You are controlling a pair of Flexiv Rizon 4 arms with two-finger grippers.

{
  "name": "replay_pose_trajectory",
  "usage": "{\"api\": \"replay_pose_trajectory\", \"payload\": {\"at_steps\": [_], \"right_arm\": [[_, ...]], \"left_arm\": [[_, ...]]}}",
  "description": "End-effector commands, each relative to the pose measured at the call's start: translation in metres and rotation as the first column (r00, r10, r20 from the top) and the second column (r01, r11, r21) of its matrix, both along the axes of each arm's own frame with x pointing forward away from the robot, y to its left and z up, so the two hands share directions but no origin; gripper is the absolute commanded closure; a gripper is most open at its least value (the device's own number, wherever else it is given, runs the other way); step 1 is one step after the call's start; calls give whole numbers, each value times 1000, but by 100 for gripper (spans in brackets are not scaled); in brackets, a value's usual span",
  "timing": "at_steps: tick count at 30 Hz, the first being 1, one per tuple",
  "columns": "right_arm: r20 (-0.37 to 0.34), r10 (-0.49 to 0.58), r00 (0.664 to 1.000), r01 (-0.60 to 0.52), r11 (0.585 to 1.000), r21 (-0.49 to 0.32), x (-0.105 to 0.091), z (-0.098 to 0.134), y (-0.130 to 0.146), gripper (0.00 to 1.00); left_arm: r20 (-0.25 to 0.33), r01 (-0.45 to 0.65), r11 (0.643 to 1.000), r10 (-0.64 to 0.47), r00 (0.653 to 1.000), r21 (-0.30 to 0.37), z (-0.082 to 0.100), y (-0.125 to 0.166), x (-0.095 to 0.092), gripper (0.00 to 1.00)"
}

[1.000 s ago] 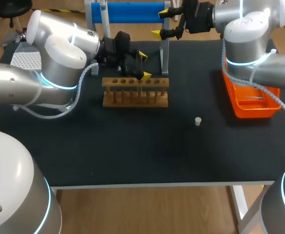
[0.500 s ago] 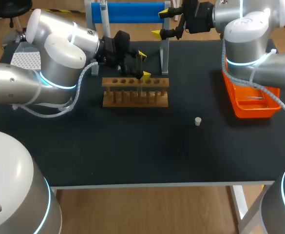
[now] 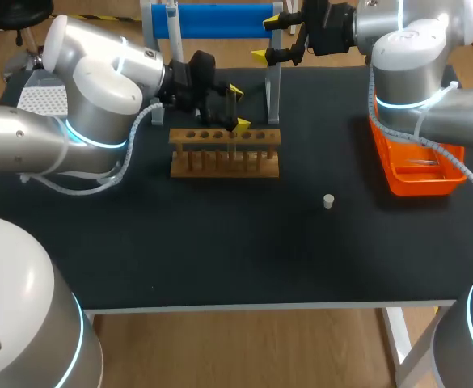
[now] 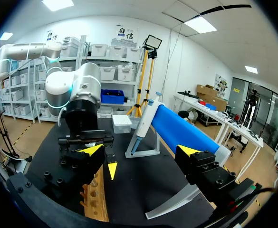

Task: Invert the test tube, pick up the pipette, mount the tip to pipette, aspirate from beaker and dispense into the tube, eject the tip, return the pipette, and cap with the stopper.

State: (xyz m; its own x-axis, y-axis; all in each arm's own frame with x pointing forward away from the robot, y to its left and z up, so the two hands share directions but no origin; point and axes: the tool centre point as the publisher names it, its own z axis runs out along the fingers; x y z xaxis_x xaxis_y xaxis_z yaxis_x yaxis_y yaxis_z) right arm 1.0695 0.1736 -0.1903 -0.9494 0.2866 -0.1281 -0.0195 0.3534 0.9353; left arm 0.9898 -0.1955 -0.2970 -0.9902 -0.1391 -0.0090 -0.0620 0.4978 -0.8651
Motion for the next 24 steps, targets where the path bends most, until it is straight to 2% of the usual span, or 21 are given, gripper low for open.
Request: {"api": "replay_pose_trajectory", "payload": {"at_steps": [1,8,16,24], "right_arm": [[-3,3,1000,-3,1000,-4,0,1,-1,0],[6,6,1000,-6,1000,-26,-53,-3,-52,0],[3,7,1000,-7,1000,-14,-124,-10,-113,0],[-10,1,1000,-2,1000,-2,-182,-16,-156,0]], "left_arm": [[-3,2,1000,-2,1000,1,0,0,1,0],[-3,2,1000,-2,1000,1,0,0,1,0],[-3,2,1000,-2,1000,1,0,0,1,0],[-3,2,1000,-2,1000,1,0,0,1,0]]}}
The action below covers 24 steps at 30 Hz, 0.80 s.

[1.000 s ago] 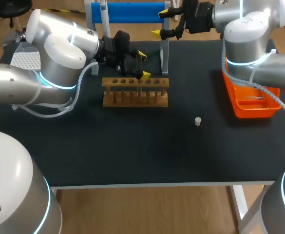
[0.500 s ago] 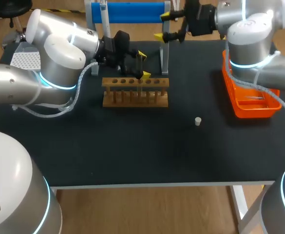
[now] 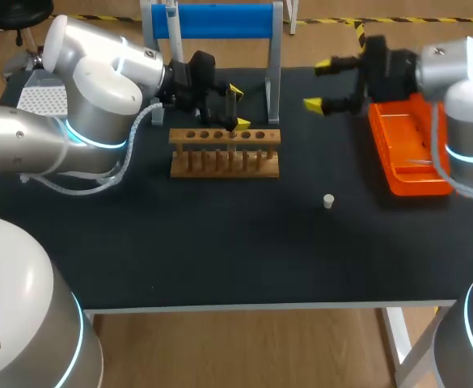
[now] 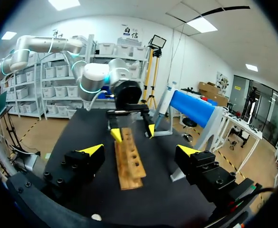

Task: Invert the test tube, pick up the pipette, mount the tip to pipette, aspirate from beaker and dispense into the tube, eject the tip, return the pipette, and cap with the stopper.

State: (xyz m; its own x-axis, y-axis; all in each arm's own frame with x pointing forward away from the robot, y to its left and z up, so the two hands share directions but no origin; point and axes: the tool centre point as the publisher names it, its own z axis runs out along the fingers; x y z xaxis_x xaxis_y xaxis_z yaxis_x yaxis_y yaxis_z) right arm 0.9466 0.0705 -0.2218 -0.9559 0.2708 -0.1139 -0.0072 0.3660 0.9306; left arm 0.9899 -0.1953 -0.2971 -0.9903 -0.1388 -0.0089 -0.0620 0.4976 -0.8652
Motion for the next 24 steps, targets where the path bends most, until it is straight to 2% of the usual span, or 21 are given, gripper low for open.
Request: {"api": "replay_pose_trajectory", "payload": {"at_steps": [1,12,24], "right_arm": [[9,-14,1000,14,1000,14,-65,15,-57,0],[-20,-19,1000,19,1000,0,-106,-5,-80,0],[-60,-52,997,51,999,-14,-123,-35,-88,0]], "left_arm": [[-3,2,1000,-2,1000,2,0,0,1,0],[-3,2,1000,-2,1000,2,0,0,1,0],[-3,2,1000,-2,1000,2,0,0,1,0]]}}
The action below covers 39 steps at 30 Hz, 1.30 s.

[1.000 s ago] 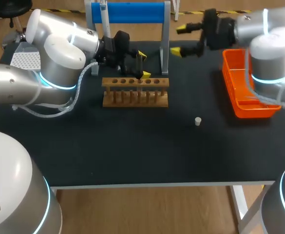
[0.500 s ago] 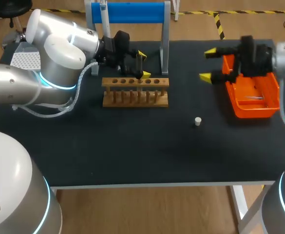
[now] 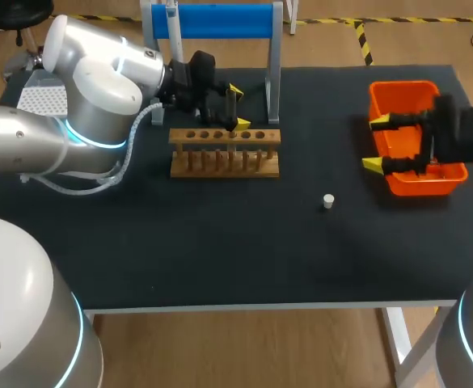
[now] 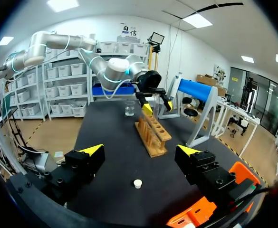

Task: Invert the test tube, pick up the pipette, mount the tip to pipette, aspirate from beaker and dispense into the tube, eject the tip, return the pipette, and cap with the stopper.

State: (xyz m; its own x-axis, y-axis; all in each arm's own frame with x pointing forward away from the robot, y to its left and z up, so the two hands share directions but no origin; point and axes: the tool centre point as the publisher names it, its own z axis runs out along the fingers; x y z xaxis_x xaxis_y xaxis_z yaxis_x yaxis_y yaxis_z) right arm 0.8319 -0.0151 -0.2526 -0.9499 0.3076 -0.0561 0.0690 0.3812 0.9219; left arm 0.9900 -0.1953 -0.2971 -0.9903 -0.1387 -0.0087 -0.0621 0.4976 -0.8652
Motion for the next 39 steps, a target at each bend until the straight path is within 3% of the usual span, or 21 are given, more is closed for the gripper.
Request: {"api": "replay_pose_trajectory", "payload": {"at_steps": [1,12,24,39], "right_arm": [[4,-16,1000,16,1000,5,-10,-6,-3,0],[-27,-53,998,53,999,-8,-17,-44,0,0],[-19,-127,992,126,991,-44,-10,-79,4,0],[-69,-160,985,153,984,-91,-6,-112,8,0]], "left_arm": [[-2,2,1000,-2,1000,2,0,0,1,0],[-2,2,1000,-2,1000,2,0,0,1,0],[-2,2,1000,-2,1000,2,0,0,1,0],[-2,2,1000,-2,1000,2,0,0,1,0]]}}
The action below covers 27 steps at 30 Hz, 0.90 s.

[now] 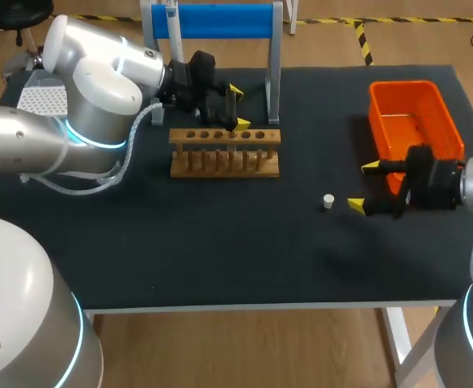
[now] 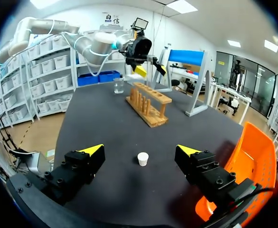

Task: Invert the test tube, pick up the pipette, mount the tip to pipette, aspirate from beaker and dispense into the tube, eject the tip, return the pipette, and cap with the stopper.

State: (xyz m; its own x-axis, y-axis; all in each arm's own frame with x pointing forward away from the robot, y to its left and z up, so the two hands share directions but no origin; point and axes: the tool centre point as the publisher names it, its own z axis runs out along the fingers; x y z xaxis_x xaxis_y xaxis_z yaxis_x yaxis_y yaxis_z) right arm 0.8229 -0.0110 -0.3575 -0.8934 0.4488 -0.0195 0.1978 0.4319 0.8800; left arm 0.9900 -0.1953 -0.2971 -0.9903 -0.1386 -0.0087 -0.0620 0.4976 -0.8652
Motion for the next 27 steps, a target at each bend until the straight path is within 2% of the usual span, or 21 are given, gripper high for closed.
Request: {"api": "replay_pose_trajectory", "payload": {"at_steps": [1,15,27], "right_arm": [[-6,0,1000,-1,1000,-10,3,-9,4,0],[-32,12,999,-14,997,-78,9,-39,23,0],[-46,-8,999,4,996,-88,15,-51,34,0]], "left_arm": [[-2,2,1000,-2,1000,2,0,0,1,0],[-2,2,1000,-2,1000,2,0,0,1,0],[-2,2,1000,-2,1000,2,0,0,1,0]]}}
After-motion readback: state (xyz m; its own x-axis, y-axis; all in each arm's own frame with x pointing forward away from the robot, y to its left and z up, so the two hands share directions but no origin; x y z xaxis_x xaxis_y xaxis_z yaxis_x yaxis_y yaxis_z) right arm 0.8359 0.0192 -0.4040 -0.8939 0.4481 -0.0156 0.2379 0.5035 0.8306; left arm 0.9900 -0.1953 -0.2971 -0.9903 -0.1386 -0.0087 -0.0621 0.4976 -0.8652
